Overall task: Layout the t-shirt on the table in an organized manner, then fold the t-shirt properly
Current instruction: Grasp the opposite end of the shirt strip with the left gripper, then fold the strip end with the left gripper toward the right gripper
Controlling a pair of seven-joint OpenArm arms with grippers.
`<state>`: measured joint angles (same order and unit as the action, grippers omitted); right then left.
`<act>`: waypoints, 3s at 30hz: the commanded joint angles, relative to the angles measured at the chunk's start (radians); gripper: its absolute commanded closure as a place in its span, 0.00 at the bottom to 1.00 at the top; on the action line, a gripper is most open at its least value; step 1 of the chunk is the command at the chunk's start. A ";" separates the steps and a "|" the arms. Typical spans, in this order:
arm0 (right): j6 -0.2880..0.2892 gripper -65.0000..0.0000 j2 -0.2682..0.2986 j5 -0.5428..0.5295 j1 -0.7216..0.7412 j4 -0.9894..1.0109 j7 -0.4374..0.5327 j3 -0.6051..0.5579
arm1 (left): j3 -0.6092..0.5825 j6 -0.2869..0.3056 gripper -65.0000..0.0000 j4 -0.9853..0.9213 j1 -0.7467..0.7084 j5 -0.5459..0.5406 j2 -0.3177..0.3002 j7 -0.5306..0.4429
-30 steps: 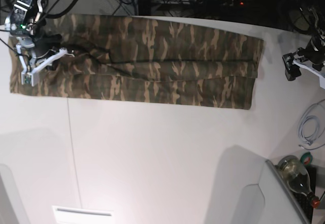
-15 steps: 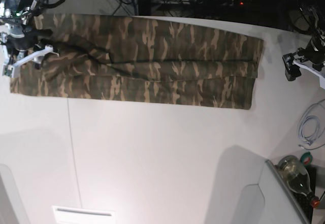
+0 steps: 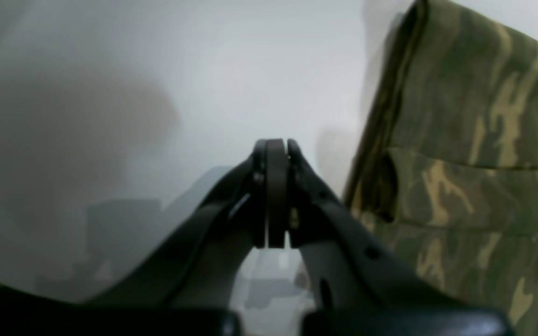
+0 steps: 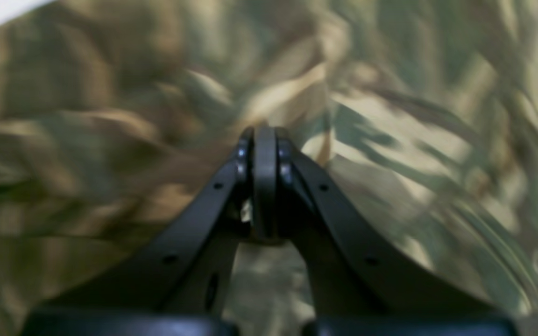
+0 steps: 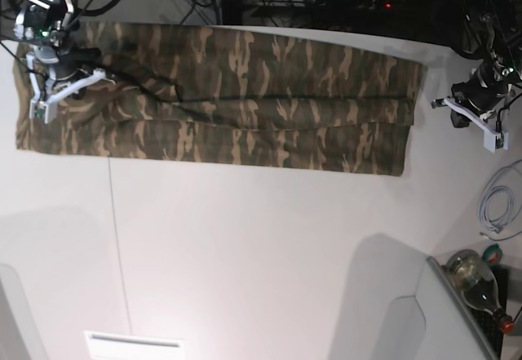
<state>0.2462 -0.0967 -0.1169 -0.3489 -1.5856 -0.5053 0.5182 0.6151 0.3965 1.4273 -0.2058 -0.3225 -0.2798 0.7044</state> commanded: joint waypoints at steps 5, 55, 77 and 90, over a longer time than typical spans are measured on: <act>0.003 0.99 0.001 -0.007 0.006 0.034 0.038 0.003 | 0.006 0.000 1.00 0.022 0.001 -0.010 -0.019 -0.016; 0.009 0.99 -0.008 -0.013 -0.072 -0.201 0.102 -0.007 | -0.185 0.235 0.26 -0.375 0.081 -0.201 0.015 -0.119; 0.009 0.99 -0.008 -0.011 -0.072 -0.203 0.101 -0.005 | -0.194 0.170 1.00 -0.225 0.107 -0.201 -0.106 -0.280; 0.009 0.99 -0.002 -0.011 -0.065 -0.203 0.101 -0.005 | -0.668 -0.222 1.00 0.249 0.009 -0.201 -0.062 -0.190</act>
<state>0.2516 -0.1040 -0.1226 -0.4141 -1.7699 -0.4294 0.5106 -0.0605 0.1684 1.6569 -0.2123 -0.5125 -0.3332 0.5407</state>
